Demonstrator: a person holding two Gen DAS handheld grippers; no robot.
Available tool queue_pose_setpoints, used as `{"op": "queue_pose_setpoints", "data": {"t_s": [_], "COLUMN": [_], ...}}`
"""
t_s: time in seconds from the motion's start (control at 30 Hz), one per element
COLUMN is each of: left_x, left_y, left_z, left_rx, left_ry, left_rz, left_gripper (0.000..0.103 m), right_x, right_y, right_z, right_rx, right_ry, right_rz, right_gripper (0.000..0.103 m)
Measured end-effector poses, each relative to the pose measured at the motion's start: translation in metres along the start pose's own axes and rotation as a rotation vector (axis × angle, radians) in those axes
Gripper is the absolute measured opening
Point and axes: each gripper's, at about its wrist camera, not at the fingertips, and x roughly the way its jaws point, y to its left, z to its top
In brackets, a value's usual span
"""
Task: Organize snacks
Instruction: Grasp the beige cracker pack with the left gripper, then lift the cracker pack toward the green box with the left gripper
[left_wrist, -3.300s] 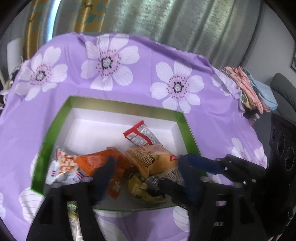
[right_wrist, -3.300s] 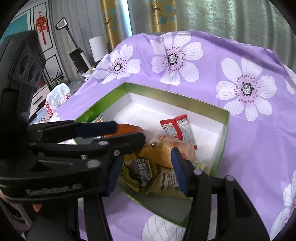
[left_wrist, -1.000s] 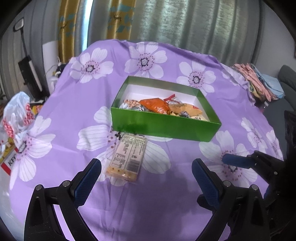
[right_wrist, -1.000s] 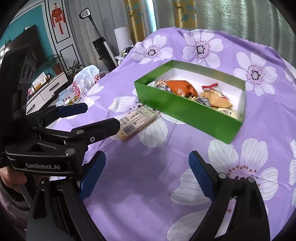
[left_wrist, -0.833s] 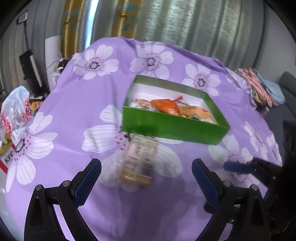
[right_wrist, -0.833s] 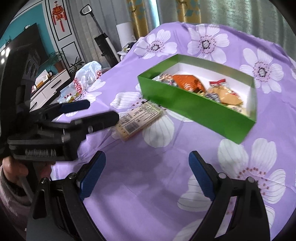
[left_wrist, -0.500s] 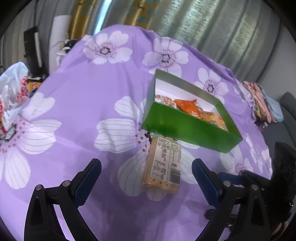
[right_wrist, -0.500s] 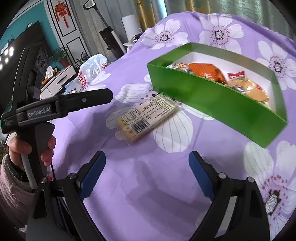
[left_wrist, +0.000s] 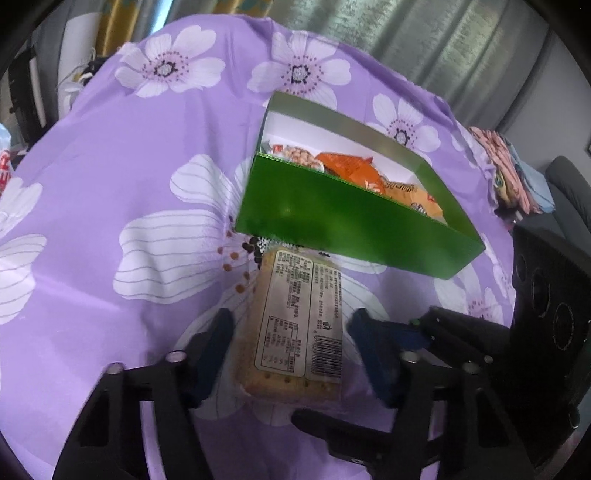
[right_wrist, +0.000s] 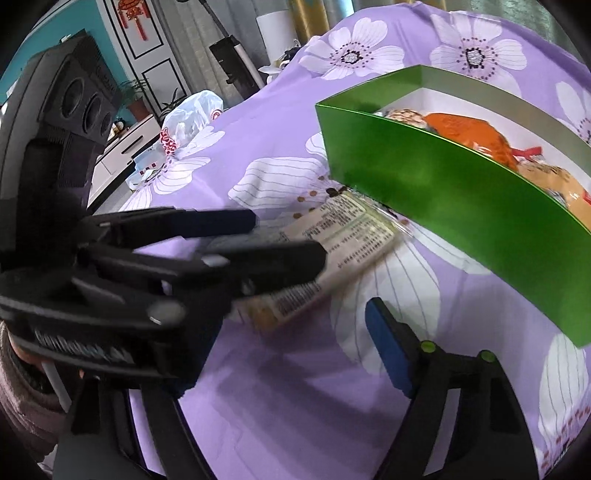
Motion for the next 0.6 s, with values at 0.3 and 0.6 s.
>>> {"op": "queue_pose_setpoints", "data": {"t_s": [0.3, 0.6], "left_x": [0.003, -0.009], "left_y": [0.006, -0.013], "left_z": [-0.004, -0.015], "left_rx": [-0.063, -0.068], "left_ry": [0.015, -0.002], "left_rz": [-0.017, -0.022], "left_gripper": [0.039, 0.039], "right_x": [0.006, -0.016], "right_y": [-0.003, -0.001], "right_z": [0.007, -0.006], "right_rx": [-0.013, -0.022], "right_ry": [-0.012, -0.047], "right_rz": [0.02, -0.008], "right_gripper": [0.064, 0.055]}}
